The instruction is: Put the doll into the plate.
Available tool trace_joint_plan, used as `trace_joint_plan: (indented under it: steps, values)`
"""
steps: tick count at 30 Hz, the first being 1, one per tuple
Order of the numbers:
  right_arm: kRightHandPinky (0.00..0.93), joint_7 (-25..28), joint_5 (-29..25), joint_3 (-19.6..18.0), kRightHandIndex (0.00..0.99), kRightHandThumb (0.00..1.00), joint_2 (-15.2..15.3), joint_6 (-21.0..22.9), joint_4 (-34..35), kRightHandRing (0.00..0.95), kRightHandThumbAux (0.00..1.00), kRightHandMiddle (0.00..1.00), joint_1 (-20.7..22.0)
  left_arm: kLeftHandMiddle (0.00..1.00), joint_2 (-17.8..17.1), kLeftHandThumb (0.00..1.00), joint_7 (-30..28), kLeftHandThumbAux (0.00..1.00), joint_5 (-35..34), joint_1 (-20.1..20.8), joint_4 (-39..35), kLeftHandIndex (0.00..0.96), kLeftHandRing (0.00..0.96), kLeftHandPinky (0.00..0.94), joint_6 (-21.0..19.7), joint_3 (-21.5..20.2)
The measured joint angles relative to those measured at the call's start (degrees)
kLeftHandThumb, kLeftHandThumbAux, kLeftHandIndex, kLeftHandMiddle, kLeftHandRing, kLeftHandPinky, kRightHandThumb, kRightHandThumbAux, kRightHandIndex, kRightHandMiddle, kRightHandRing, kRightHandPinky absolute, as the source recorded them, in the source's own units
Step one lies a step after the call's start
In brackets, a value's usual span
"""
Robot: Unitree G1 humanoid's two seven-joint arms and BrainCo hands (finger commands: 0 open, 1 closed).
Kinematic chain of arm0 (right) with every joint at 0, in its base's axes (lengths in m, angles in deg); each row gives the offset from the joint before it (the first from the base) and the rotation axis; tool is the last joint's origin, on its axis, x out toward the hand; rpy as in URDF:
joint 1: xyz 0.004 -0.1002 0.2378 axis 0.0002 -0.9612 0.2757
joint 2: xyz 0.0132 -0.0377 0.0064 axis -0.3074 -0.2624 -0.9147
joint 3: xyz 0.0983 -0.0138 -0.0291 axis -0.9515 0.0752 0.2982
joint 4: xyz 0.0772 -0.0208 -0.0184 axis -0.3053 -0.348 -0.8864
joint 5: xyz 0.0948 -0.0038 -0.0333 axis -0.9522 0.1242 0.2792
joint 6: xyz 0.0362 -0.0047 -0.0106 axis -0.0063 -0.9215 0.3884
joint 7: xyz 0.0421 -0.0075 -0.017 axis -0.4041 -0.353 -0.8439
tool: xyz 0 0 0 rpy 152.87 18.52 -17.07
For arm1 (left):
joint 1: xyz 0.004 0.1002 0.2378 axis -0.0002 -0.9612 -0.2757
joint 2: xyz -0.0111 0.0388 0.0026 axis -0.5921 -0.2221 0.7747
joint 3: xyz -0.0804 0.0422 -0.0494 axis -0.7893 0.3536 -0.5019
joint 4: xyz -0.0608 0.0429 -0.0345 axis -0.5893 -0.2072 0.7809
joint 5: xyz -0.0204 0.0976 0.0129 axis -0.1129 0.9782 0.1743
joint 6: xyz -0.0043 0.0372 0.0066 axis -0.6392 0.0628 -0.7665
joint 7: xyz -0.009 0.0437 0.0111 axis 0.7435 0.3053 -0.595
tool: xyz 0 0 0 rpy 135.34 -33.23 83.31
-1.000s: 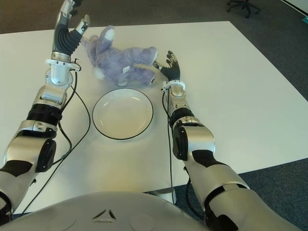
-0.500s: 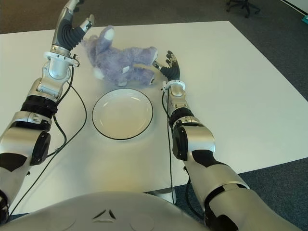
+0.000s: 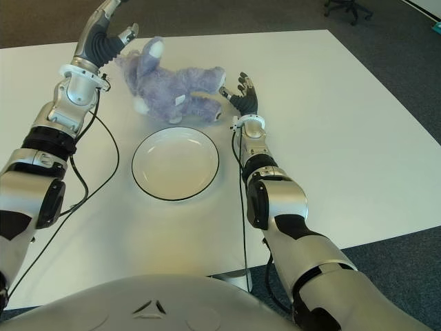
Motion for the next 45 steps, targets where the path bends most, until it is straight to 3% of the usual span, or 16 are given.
trace_joint_plan:
  steps: [23,45]
  values:
    - [0.0,-0.27,0.03,-0.09,0.046,0.223,-0.09,0.0,-0.06,0.0,0.809,0.0,0.12,0.062,-2.91,0.429,-1.37,0.298,3.22,6.34,7.29,0.066,0.051,0.041,-1.49,5.86]
    - [0.0,-0.46,0.09,-0.18,0.041,0.223,-0.19,0.0,-0.15,0.0,0.807,0.0,0.25,0.086,-4.62,0.427,-1.91,0.29,4.57,6.78,7.33,0.056,0.062,0.037,-0.06,8.54]
